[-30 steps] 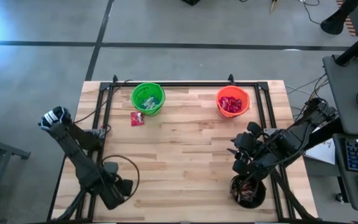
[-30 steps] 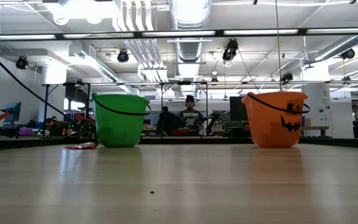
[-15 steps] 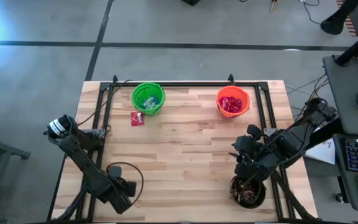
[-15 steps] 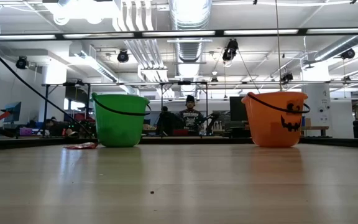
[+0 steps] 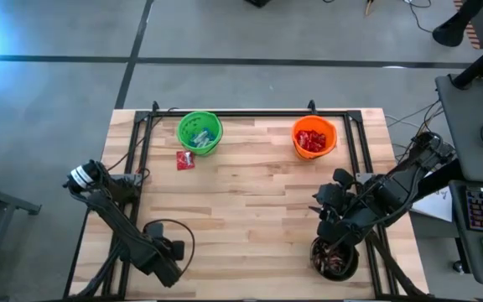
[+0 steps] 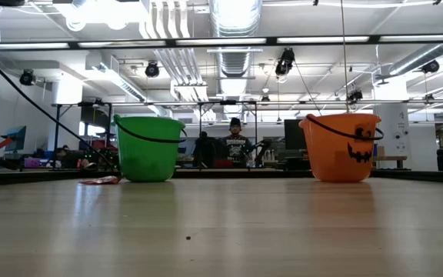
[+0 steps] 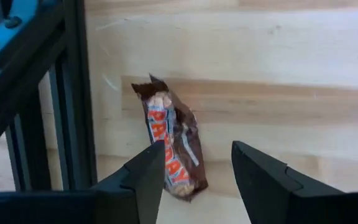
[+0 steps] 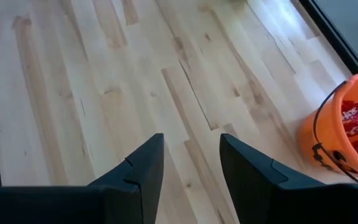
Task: Sort candy
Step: Put the brown candy into the black bucket
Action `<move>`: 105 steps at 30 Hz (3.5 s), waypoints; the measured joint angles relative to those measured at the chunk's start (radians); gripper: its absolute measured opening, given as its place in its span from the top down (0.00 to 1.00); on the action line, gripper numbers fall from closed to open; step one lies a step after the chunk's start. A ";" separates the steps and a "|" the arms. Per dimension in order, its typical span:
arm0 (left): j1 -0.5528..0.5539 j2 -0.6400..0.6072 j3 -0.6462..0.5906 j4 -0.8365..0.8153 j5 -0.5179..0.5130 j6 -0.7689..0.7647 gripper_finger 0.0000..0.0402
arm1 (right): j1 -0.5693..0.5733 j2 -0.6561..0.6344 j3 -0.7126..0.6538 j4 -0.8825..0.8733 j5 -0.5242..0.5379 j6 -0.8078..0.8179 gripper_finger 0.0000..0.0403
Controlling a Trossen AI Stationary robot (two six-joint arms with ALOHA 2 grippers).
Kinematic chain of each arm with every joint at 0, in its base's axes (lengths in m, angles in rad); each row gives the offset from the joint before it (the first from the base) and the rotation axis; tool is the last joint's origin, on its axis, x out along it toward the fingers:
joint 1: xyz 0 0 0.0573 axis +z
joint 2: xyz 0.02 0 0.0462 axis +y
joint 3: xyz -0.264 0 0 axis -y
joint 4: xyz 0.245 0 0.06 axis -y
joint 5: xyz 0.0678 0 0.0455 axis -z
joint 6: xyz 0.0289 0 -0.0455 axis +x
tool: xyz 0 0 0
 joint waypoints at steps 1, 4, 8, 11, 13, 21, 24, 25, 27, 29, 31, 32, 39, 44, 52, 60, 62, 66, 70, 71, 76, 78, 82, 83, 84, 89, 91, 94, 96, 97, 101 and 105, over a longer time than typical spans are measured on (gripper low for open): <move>0.001 0.006 0.000 -0.007 0.000 -0.004 0.59 | 0.003 0.000 0.000 0.000 0.000 -0.001 0.64; 0.002 0.012 0.000 -0.029 0.002 -0.012 0.61 | 0.013 0.000 0.000 0.000 -0.002 -0.005 0.63; 0.002 0.007 0.001 -0.102 0.041 -0.022 0.63 | 0.023 0.000 0.000 0.000 -0.022 -0.015 0.63; 0.002 0.001 0.001 -0.111 0.065 -0.028 0.64 | 0.030 0.000 0.000 0.000 -0.026 -0.015 0.64; 0.002 0.001 0.000 -0.090 0.069 -0.021 0.65 | 0.031 0.000 0.000 0.000 -0.026 -0.015 0.65; -0.011 0.003 -0.058 0.058 0.122 -0.024 0.65 | 0.031 0.000 0.000 0.001 -0.026 -0.011 0.64; -0.012 0.003 -0.087 0.128 0.131 -0.027 0.65 | 0.031 0.000 0.000 0.006 -0.026 -0.011 0.65; -0.012 0.003 -0.092 0.144 0.132 -0.028 0.65 | 0.031 0.000 0.000 0.008 -0.026 -0.011 0.65; -0.012 0.003 -0.102 0.140 0.132 -0.028 0.65 | 0.031 0.000 0.000 0.009 -0.026 -0.011 0.66; -0.012 0.003 -0.107 0.144 0.132 -0.028 0.65 | 0.031 0.000 0.000 0.015 -0.026 -0.010 0.66; -0.012 0.003 -0.114 0.146 0.135 -0.028 0.65 | 0.031 0.000 0.000 0.016 -0.027 -0.010 0.66; -0.012 0.003 -0.120 0.153 0.135 -0.028 0.65 | 0.031 0.000 0.000 0.016 -0.028 -0.010 0.66; -0.012 0.003 -0.171 0.256 0.133 -0.019 0.67 | 0.031 0.000 0.000 0.024 -0.052 -0.009 0.66; -0.012 0.003 -0.164 0.255 0.108 0.011 0.77 | 0.031 0.000 0.000 0.024 -0.052 -0.009 0.66; -0.012 0.002 -0.156 0.258 0.103 0.053 0.97 | 0.031 0.000 0.000 0.037 -0.052 -0.012 0.66; -0.012 0.000 -0.055 0.285 -0.101 0.280 0.99 | 0.031 0.002 0.000 0.050 -0.052 -0.064 0.66; -0.011 -0.001 0.000 0.246 -0.169 0.351 0.99 | 0.031 0.002 0.000 0.069 -0.052 -0.085 0.66; -0.004 -0.001 0.127 0.148 -0.302 0.471 0.99 | 0.031 0.002 0.000 0.179 -0.052 -0.155 0.66; 0.021 -0.003 0.259 0.046 -0.420 0.586 1.00 | 0.031 0.002 0.000 0.305 -0.053 -0.230 0.66; 0.029 -0.003 0.290 0.018 -0.447 0.617 1.00 | 0.031 0.002 0.000 0.331 -0.053 -0.237 0.66; 0.089 -0.003 0.434 -0.102 -0.568 0.816 1.00 | 0.031 0.002 0.000 0.440 -0.053 -0.276 0.66; 0.122 -0.003 0.485 -0.136 -0.594 0.909 1.00 | 0.031 0.003 0.000 0.487 -0.052 -0.288 0.66; 0.201 -0.003 0.578 -0.156 -0.606 1.125 1.00 | 0.030 0.004 0.000 0.588 -0.051 -0.338 0.66; 0.219 -0.003 0.602 -0.157 -0.608 1.182 1.00 | 0.030 0.004 0.000 0.610 -0.052 -0.350 0.66; 0.237 -0.003 0.627 -0.156 -0.616 1.238 1.00 | 0.030 0.004 0.000 0.628 -0.051 -0.359 0.66; 0.310 -0.003 0.771 -0.157 -0.674 1.499 1.00 | 0.028 0.004 0.000 0.667 -0.042 -0.382 0.66; 0.334 -0.003 0.842 -0.155 -0.675 1.592 1.00 | 0.022 0.004 0.000 0.679 -0.032 -0.384 0.66; 0.362 -0.003 0.936 -0.124 -0.674 1.732 1.00 | 0.008 0.008 0.000 0.693 0.027 -0.384 0.66; 0.380 0.003 0.993 -0.078 -0.650 1.833 1.00 | 0.000 0.010 0.000 0.700 0.083 -0.408 0.66; 0.389 0.007 1.017 -0.047 -0.629 1.878 1.00 | -0.002 0.010 0.000 0.702 0.110 -0.420 0.66; 0.424 0.035 1.086 0.022 -0.553 2.032 1.00 | -0.018 0.010 0.000 0.752 0.149 -0.487 0.66; 0.461 0.072 1.125 0.011 -0.497 2.102 1.00 | -0.034 0.010 0.004 0.814 0.133 -0.509 0.66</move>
